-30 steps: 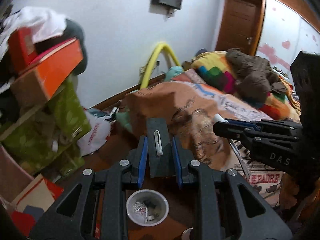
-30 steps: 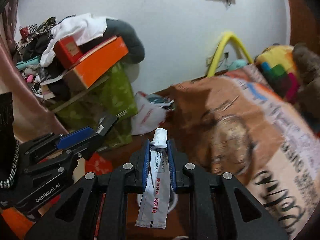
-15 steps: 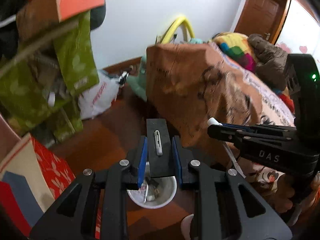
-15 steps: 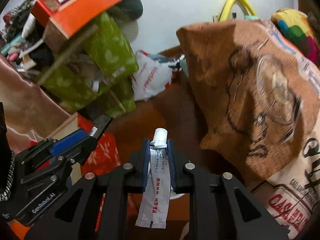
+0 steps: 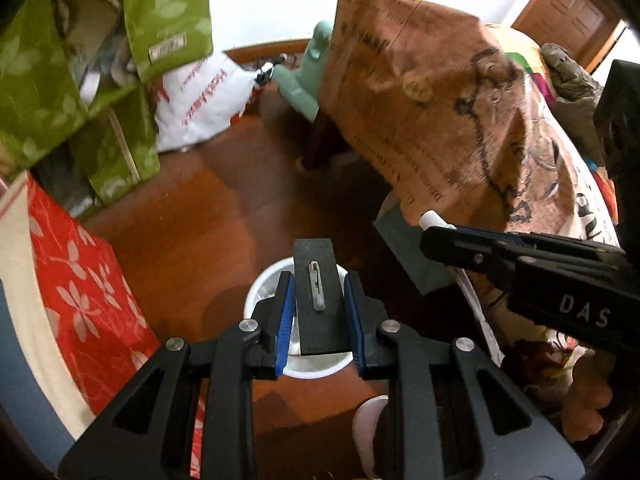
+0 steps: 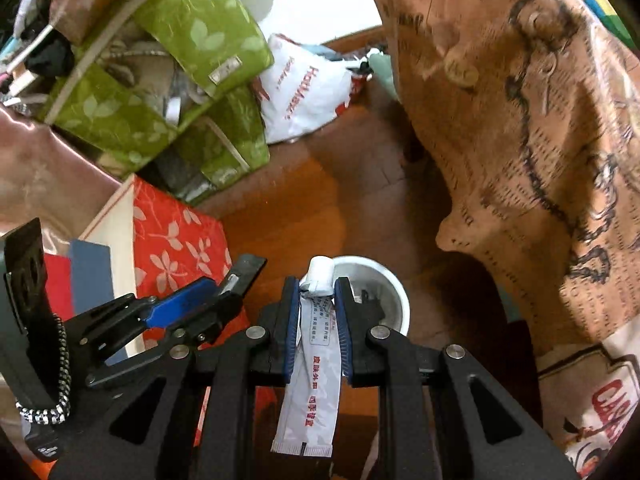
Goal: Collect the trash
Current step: 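Open both tools to drop the tube and razor into the bin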
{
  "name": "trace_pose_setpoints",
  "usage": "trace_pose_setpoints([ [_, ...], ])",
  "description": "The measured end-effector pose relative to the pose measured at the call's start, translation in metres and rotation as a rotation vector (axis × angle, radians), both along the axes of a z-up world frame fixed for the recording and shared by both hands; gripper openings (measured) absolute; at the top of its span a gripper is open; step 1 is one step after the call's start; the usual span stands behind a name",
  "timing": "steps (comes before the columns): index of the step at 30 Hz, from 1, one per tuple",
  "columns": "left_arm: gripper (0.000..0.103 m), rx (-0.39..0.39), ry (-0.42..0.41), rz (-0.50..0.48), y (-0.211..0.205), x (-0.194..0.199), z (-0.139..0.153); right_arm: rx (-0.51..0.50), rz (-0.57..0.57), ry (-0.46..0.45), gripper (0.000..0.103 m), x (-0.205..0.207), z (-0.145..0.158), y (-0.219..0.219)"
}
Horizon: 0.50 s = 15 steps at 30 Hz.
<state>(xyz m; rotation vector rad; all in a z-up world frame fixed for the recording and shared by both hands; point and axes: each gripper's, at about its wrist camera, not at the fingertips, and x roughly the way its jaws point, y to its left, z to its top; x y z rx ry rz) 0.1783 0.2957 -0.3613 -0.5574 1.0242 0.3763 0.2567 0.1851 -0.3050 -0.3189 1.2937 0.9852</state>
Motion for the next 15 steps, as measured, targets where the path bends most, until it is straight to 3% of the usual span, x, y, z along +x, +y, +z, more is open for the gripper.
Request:
trace_pose_setpoints([
  [5,0.024,-0.056,0.017,0.029,0.004,0.003,-0.018,-0.032,0.01,0.057,0.019,0.005,-0.015,0.001],
  [8,0.027,-0.083,0.036,0.034,0.006,0.007,-0.025,-0.048,-0.001,0.079,0.032,0.009,-0.022,-0.002],
  [10,0.035,-0.095,0.048,0.033,0.005,0.009,-0.028,-0.057,-0.012,0.067,0.04,0.01,-0.022,-0.005],
  [12,0.043,-0.092,0.054,0.035,0.005,0.01,-0.028,-0.057,-0.014,0.059,0.04,0.01,-0.019,-0.009],
  [15,0.045,-0.083,0.056,0.028,0.002,0.011,-0.027,-0.055,-0.011,0.036,0.04,0.01,-0.012,-0.013],
])
